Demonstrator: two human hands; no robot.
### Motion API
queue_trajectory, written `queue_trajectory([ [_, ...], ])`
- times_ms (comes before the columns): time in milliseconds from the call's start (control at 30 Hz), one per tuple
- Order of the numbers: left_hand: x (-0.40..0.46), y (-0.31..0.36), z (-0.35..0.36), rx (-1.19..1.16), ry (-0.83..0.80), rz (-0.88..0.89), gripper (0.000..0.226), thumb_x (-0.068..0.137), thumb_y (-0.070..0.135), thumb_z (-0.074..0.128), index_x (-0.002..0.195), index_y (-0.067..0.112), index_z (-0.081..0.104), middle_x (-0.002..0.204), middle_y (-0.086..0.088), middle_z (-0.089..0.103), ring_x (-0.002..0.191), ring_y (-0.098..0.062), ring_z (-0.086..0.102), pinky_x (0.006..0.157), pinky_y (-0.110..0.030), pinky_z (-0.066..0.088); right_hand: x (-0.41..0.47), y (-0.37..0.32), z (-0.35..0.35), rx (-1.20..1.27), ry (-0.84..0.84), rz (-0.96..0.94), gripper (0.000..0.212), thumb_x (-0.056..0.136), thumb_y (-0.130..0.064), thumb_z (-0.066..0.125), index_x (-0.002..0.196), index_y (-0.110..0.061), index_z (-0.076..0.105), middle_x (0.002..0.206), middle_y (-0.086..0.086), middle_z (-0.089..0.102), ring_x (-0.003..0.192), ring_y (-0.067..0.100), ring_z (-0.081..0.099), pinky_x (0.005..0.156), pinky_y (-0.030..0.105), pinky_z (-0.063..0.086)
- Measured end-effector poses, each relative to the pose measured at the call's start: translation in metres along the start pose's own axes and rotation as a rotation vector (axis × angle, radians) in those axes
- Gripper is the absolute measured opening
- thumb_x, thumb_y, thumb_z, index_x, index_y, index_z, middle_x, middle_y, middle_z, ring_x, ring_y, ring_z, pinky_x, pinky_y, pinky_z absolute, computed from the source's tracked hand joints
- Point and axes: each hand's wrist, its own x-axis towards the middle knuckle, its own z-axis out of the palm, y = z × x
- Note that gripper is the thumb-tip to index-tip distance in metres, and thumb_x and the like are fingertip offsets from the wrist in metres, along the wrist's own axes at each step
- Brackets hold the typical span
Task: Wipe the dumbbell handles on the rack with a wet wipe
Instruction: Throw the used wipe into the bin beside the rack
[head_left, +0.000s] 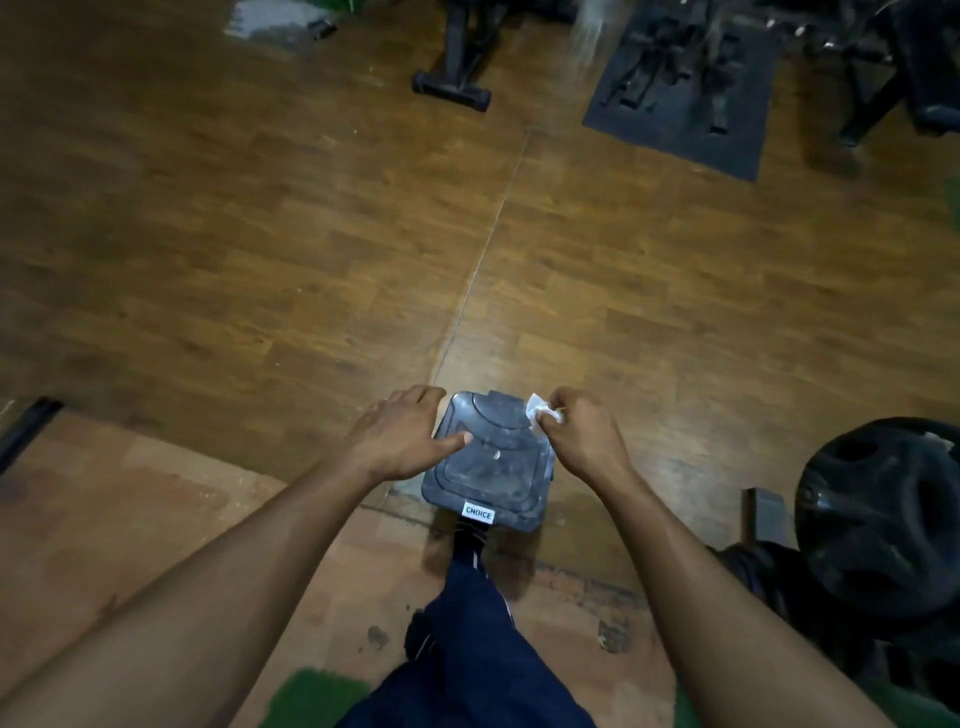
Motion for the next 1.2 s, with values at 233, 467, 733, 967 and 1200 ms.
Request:
queue_trajectory([
  [233,0.048,-0.036,0.086,-0.27,-0.199,-0.137,0.07,0.097,0.061,0.058,0.149,0.016,0.044,0.152,-0.009,0.05,0.134,-0.029,0.051,0.103,-0.036,0.043,0.025,0.044,0.076,0.001,-0.127,0.083,0.016,0.09,-0.031,0.059,0.097,-0.017,0.064,0.103,0.012,0.066,0.096,0.033,0.061,0.067,0.029,0.033],
  [467,0.121,-0.092,0.233,-0.612,-0.311,-0.442,0.064,0.097,0.056,0.06,0.137,0.007,0.052,0.132,0.001,0.056,0.12,-0.022,0.057,0.086,-0.031,0.043,0.045,0.102,0.179,0.03,-0.175,0.151,0.017,0.094,-0.027,0.059,0.101,-0.013,0.064,0.106,0.009,0.067,0.098,0.027,0.061,0.068,0.025,0.027],
  [733,0.184,-0.132,0.369,-0.83,-0.323,-0.736,0.103,0.068,0.068,0.063,0.152,0.014,0.037,0.143,-0.003,0.056,0.125,-0.027,0.057,0.108,-0.045,0.047,0.04,0.158,0.258,0.02,-0.184,0.262,0.02,0.097,-0.034,0.056,0.108,-0.017,0.06,0.108,0.006,0.067,0.1,0.026,0.059,0.068,0.027,0.026],
  [967,0.187,-0.129,0.355,-1.07,-0.2,-0.837,0.111,0.061,0.081,0.061,0.148,0.014,0.042,0.14,-0.001,0.058,0.119,-0.024,0.058,0.106,-0.041,0.048,0.018,0.15,0.246,0.045,-0.206,0.291,0.016,0.094,-0.04,0.055,0.099,-0.024,0.055,0.097,0.008,0.068,0.091,0.032,0.061,0.072,0.037,0.046],
  [1200,0.182,-0.07,0.224,-1.026,0.113,-0.575,0.069,0.088,0.07,0.059,0.133,0.019,0.052,0.126,-0.001,0.064,0.114,-0.024,0.061,0.097,-0.038,0.05,0.005,0.111,0.205,0.147,-0.191,0.233,0.009,0.095,-0.035,0.057,0.095,-0.026,0.054,0.087,-0.007,0.063,0.082,0.017,0.059,0.062,0.032,0.042],
])
